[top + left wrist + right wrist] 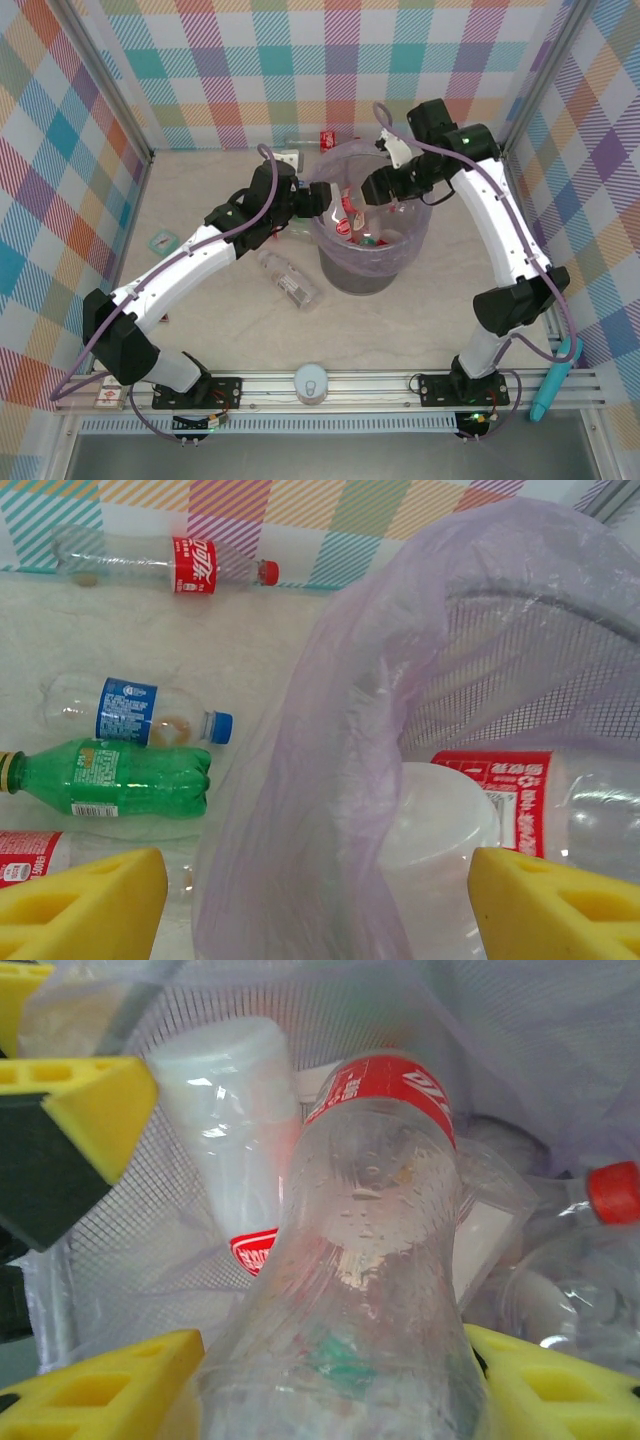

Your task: Put the plastic bottles in the bin

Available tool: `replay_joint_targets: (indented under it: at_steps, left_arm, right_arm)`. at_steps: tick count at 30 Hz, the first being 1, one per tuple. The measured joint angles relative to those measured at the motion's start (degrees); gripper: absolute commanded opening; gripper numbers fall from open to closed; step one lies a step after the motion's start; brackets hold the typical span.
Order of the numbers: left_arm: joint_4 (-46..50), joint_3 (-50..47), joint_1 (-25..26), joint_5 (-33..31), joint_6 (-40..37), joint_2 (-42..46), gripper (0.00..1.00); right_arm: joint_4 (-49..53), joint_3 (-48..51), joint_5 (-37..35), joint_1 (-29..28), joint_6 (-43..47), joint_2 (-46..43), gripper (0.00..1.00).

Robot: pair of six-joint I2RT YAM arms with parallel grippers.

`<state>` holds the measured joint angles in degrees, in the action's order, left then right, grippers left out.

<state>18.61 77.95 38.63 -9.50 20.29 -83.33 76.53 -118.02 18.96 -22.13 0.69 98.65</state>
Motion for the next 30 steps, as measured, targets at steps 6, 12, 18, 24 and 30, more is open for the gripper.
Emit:
replay_joint_targets:
  at_steps: [6,12,18,24,30]
  left_arm:
    - [0.76,0.00,0.13,0.00,0.04,0.02,0.77]
    - [0.98,0.33,0.31,-0.15,0.02,0.02,0.77]
    - [0.98,0.33,0.31,-0.13,0.02,0.02,0.77]
    - [0.98,0.33,0.31,-0.04,0.04,0.02,0.76]
    - [0.98,0.33,0.72,-0.07,0.57,0.02,0.76]
  right_arm:
    - [-5.62,7.82,-0.09,0.04,-0.02,-5.09,0.66]
    - [-4.37,6.12,-7.39,0.07,-0.09,-6.69,0.85]
    - [-5.33,6.10,-11.45,0.33,-0.92,-12.63,0.76]
    - [-6.88,9.53,-11.45,0.31,-2.40,-17.09,0.62]
    - [-8.83,15.02,-11.76,0.31,-3.23,-15.54,0.54]
